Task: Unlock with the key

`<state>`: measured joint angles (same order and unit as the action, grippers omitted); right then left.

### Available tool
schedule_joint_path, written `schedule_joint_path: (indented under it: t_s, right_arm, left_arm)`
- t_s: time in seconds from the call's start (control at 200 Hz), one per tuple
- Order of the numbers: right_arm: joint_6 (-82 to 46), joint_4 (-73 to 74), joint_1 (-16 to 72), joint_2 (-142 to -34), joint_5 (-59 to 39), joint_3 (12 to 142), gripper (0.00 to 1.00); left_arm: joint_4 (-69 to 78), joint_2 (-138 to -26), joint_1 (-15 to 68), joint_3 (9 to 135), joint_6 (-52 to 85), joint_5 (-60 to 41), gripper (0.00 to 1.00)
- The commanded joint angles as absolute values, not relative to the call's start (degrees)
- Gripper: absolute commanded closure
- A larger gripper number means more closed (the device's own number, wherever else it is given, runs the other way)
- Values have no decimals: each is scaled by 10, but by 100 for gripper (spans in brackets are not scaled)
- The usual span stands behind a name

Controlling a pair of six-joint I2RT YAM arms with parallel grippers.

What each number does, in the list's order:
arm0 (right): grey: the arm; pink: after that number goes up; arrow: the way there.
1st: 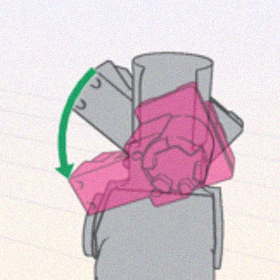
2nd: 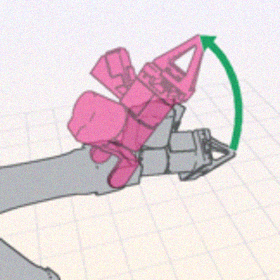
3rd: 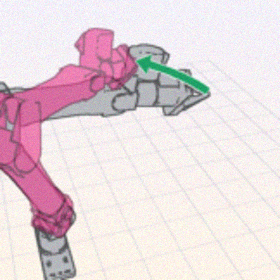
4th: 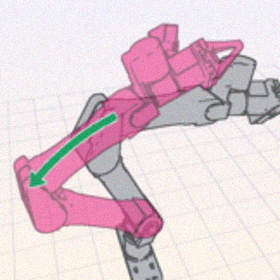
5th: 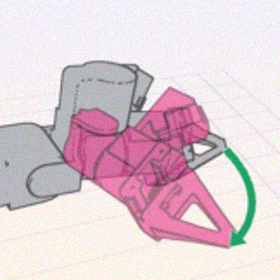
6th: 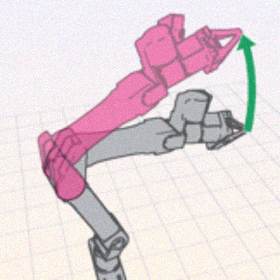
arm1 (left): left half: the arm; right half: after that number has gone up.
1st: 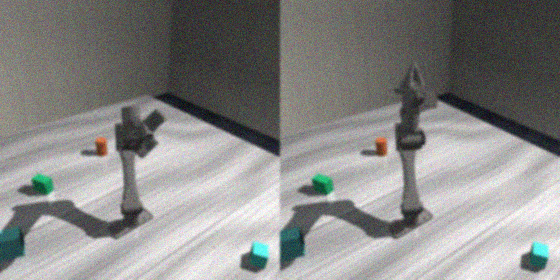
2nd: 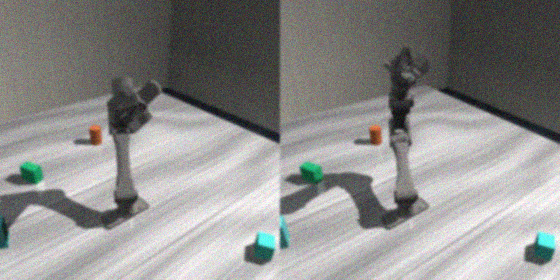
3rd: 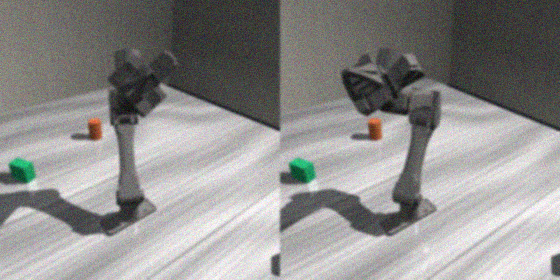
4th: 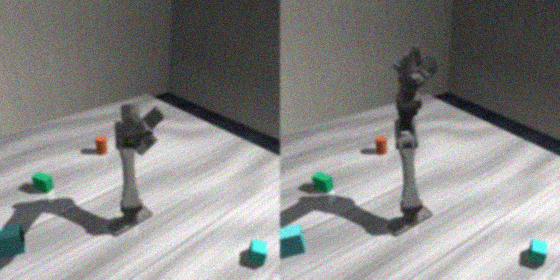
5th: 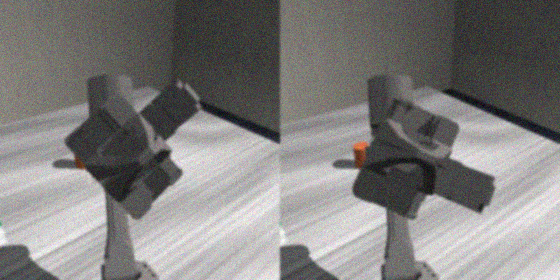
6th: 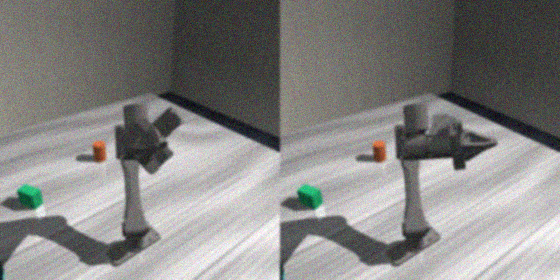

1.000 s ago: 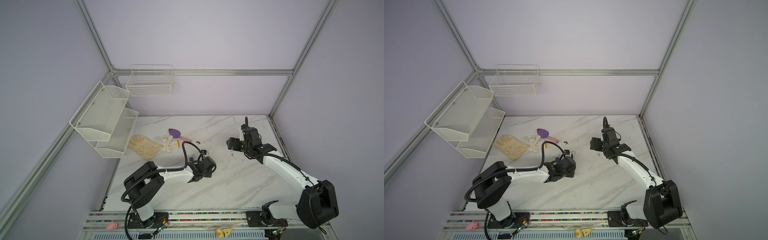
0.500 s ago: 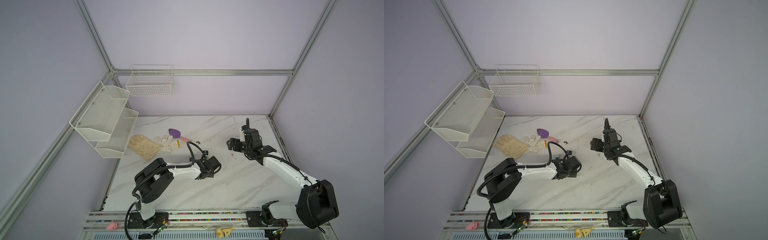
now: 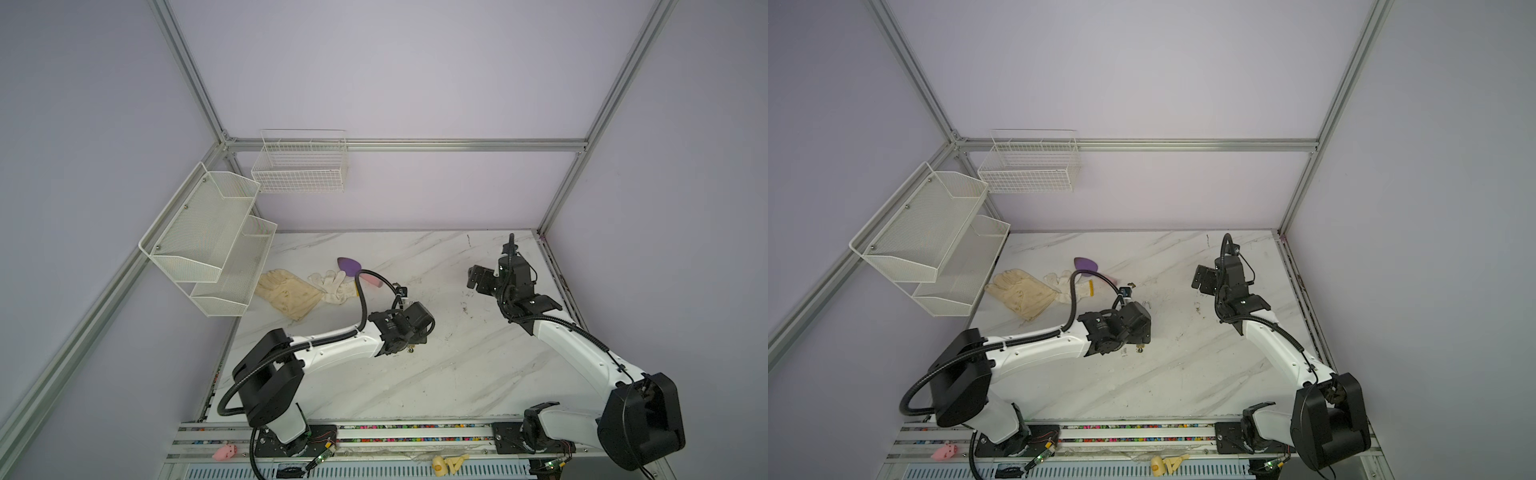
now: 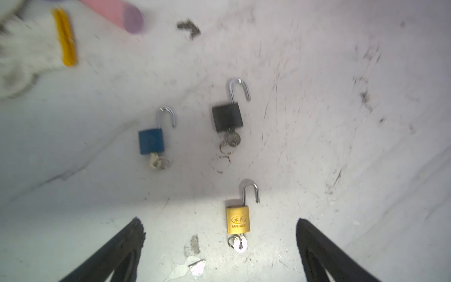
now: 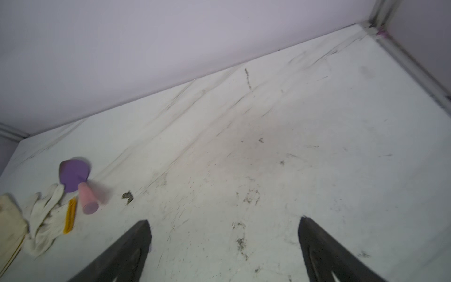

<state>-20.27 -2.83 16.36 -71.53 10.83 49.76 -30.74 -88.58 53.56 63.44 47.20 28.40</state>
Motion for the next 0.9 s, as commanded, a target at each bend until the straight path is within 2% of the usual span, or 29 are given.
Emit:
schedule_joint_path:
  t_s: [0.0, 0.11, 0.23, 0.33, 0.38, 0.44, 0.58, 0.71, 0.79, 0.86, 0.895]
  right_arm:
    - [-208, 77, 138, -698, 266, 455, 3]
    - [-200, 183, 103, -715, 327, 394, 2]
    - [-153, 330, 72, -783, 316, 345, 3]
    - [-122, 460, 66, -847, 288, 307, 3]
    - [-86, 573, 65, -878, 254, 274, 3]
    - [-36, 691, 64, -919, 222, 251, 3]
    - [-9, 717, 45, -949, 130, 256, 3]
    - [18, 891, 41, -1033, 75, 218, 3]
    - [10, 774, 41, -1016, 86, 262, 3]
    - [19, 766, 45, -1021, 99, 269, 3]
    - [18, 754, 46, -1017, 105, 271, 2]
  left_arm:
    - [-315, -803, 465, 654, 397, 403, 0]
    - [-286, -724, 349, 577, 345, 462, 0]
    - [-140, -663, 232, 443, 239, 531, 0]
    - [11, -636, 125, 328, 189, 442, 0]
    - [98, -636, 91, 279, 169, 411, 0]
    - [218, -652, 75, 229, 128, 389, 0]
    - [433, -729, 50, 177, 49, 315, 0]
    - [570, -804, 32, 169, 9, 214, 0]
    - [567, -865, 21, 183, 9, 165, 0]
    - [634, -920, 20, 189, -19, 149, 0]
    - [578, -906, 18, 204, -1, 149, 0]
